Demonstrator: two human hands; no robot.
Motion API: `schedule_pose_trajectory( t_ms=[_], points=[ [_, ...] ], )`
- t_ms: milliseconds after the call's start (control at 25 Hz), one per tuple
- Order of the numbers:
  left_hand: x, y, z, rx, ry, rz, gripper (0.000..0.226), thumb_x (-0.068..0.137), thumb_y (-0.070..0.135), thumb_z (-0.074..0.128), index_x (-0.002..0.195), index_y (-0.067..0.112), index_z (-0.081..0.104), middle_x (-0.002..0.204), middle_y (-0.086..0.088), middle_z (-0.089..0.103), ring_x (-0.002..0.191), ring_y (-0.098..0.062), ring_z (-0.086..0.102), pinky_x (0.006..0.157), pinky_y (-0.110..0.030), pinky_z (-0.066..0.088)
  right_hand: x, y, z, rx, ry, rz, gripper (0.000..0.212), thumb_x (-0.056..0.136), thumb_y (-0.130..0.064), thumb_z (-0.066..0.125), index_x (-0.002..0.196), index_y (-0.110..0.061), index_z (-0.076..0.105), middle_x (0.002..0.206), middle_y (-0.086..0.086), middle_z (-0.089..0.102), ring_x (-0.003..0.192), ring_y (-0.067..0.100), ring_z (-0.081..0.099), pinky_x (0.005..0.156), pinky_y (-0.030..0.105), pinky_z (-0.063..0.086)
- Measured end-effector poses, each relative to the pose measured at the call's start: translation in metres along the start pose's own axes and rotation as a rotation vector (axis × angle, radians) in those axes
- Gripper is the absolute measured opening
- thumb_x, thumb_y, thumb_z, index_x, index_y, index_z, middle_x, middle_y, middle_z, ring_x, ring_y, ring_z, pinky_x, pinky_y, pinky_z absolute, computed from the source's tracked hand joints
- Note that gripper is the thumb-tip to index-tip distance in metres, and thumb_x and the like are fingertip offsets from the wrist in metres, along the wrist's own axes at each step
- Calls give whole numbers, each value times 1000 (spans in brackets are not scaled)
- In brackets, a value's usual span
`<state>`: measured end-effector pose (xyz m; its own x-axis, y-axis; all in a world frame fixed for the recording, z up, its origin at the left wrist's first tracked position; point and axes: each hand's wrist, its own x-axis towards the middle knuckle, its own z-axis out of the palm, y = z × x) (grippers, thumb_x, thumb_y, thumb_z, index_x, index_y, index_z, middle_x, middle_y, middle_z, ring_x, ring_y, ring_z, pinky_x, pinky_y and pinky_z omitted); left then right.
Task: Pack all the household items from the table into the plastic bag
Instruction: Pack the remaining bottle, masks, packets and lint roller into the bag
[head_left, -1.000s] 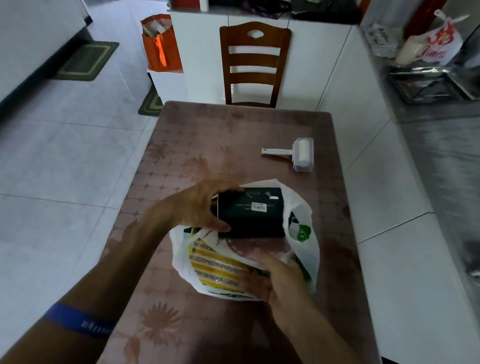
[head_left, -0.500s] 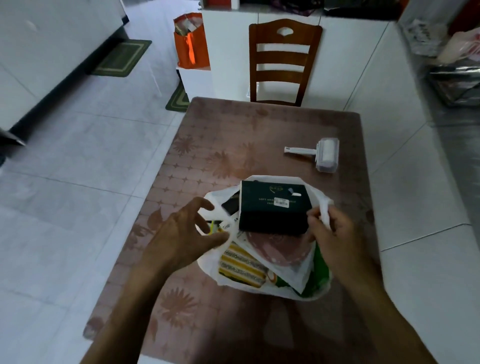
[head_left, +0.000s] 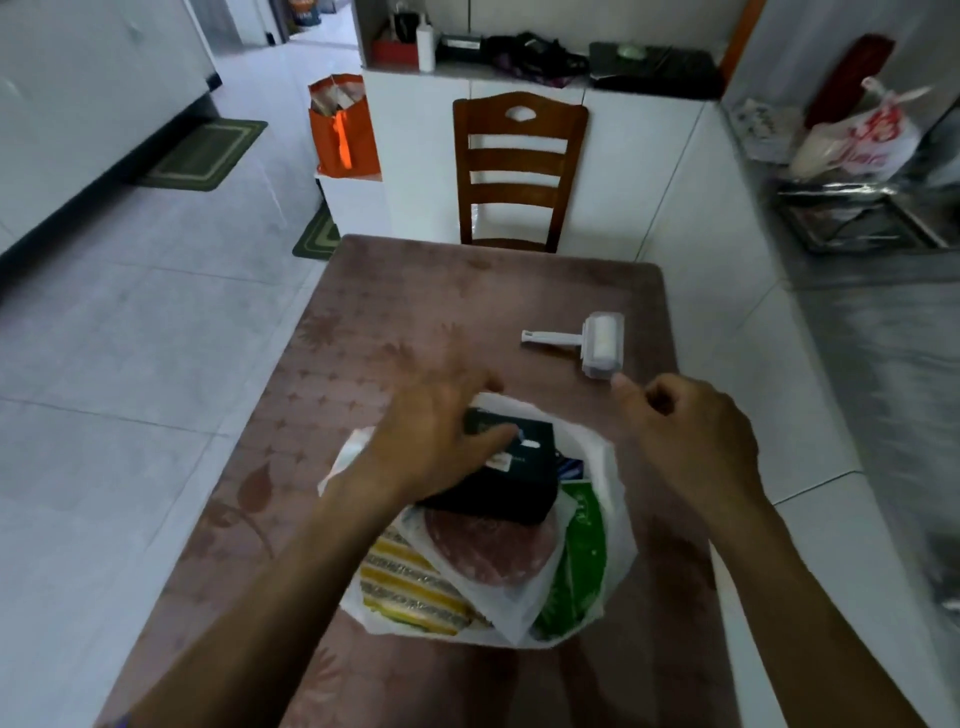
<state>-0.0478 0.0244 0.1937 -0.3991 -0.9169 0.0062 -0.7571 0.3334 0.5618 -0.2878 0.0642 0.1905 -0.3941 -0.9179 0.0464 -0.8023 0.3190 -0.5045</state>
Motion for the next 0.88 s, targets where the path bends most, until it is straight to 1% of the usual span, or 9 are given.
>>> schedule_pose_trajectory(
  t_ms=[80, 160, 240, 320, 560, 600, 720, 800, 880],
  points=[
    [15, -3, 42, 346, -107, -2, 57, 89, 65, 42, 136, 33, 44, 146, 1, 44, 133, -22, 40, 110, -45, 31, 31, 7, 9, 10, 26, -52, 34, 89, -60, 49, 80, -28, 57, 79, -9, 65, 63, 9, 56, 51, 21, 33],
    [20, -7, 73, 483, -142, -70, 64, 90, 69, 21, 143, 35, 35, 155, -1, 34, 141, -25, 29, 116, -52, 17, 65, 25, 34, 19, -72, -31, 24, 91, -48, 56, 105, -29, 57, 107, -2, 67, 84, 18, 62, 59, 22, 38],
    [18, -11, 89, 523, -122, -96, 71, 89, 69, 8, 144, 35, 36, 152, -2, 40, 139, -26, 33, 115, -53, 17, 96, 49, 68, 20, -236, 38, 40, 90, -39, 61, 126, -25, 51, 129, 4, 60, 107, 26, 60, 75, 29, 45],
    [20, -14, 96, 531, -107, -83, 75, 87, 68, 5, 144, 33, 39, 149, -3, 44, 136, -28, 37, 113, -55, 20, 120, 72, 104, 26, -347, 103, 54, 89, -32, 65, 137, -21, 43, 140, 8, 52, 118, 29, 55, 91, 38, 49],
    [33, -16, 101, 563, -136, -109, 72, 87, 67, 5, 151, 37, 23, 159, 0, 28, 146, -26, 22, 117, -54, 12, 211, 112, 188, 23, -395, 104, 99, 79, -42, 76, 153, -26, 12, 156, 16, 27, 137, 37, 36, 109, 49, 37],
    [33, -16, 103, 552, -130, -117, 71, 88, 67, 6, 151, 38, 23, 159, -1, 27, 146, -26, 21, 118, -54, 11, 231, 114, 199, 72, -385, 146, 101, 77, -46, 77, 153, -26, 14, 156, 15, 27, 136, 37, 37, 109, 47, 38],
    [30, -19, 109, 535, -125, -139, 67, 90, 68, 17, 149, 38, 29, 158, -1, 31, 145, -27, 26, 117, -56, 14, 276, 119, 228, 408, -270, 483, 102, 69, -46, 81, 150, -19, 24, 149, 12, 41, 128, 33, 48, 102, 45, 44],
    [31, -22, 112, 552, -118, -122, 64, 90, 67, 25, 147, 38, 32, 155, -1, 35, 143, -27, 31, 117, -57, 17, 283, 132, 248, 459, -155, 641, 106, 67, -40, 81, 151, -18, 20, 146, 14, 44, 124, 36, 51, 97, 46, 48],
    [34, -28, 117, 570, -99, -107, 64, 90, 66, 29, 147, 38, 32, 154, -2, 37, 142, -28, 33, 116, -57, 18, 275, 139, 262, 444, -98, 659, 108, 67, -39, 81, 152, -18, 19, 145, 15, 45, 123, 38, 52, 95, 43, 49]
  ],
)
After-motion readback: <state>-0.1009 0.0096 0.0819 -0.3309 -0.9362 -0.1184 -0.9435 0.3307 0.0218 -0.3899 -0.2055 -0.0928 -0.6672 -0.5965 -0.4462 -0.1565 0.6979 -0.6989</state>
